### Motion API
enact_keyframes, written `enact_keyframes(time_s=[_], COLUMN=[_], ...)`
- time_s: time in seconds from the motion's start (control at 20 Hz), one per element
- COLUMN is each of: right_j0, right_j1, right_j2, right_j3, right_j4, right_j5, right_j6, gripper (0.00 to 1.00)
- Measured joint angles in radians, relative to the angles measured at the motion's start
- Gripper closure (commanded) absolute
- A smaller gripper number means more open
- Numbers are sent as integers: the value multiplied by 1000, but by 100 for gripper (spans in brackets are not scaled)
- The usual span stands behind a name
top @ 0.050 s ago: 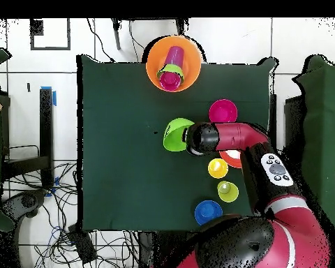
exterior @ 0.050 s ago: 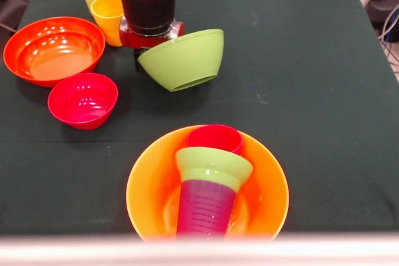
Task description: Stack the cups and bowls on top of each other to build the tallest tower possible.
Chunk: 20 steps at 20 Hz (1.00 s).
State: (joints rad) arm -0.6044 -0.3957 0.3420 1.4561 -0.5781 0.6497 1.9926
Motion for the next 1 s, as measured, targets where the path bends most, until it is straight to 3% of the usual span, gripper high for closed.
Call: enact_keyframes(time_s=[0.25, 0.3, 0.5, 0.7, 0.8, 1.0], right_j0=[-11, -10, -10, -10, -10, -10], right_j1=[-96, -125, -192, -219, -228, -236], right_j2=[16, 17, 19, 25, 30, 45], right_j3=[30, 29, 11, -12, -25, -43], right_j4=[78, 93, 101, 98, 87, 37], right_j5=[188, 271, 541, 684, 709, 669], right_j6=[0, 0, 0, -1, -3, -11], gripper=[100, 100, 100, 100, 100, 100])
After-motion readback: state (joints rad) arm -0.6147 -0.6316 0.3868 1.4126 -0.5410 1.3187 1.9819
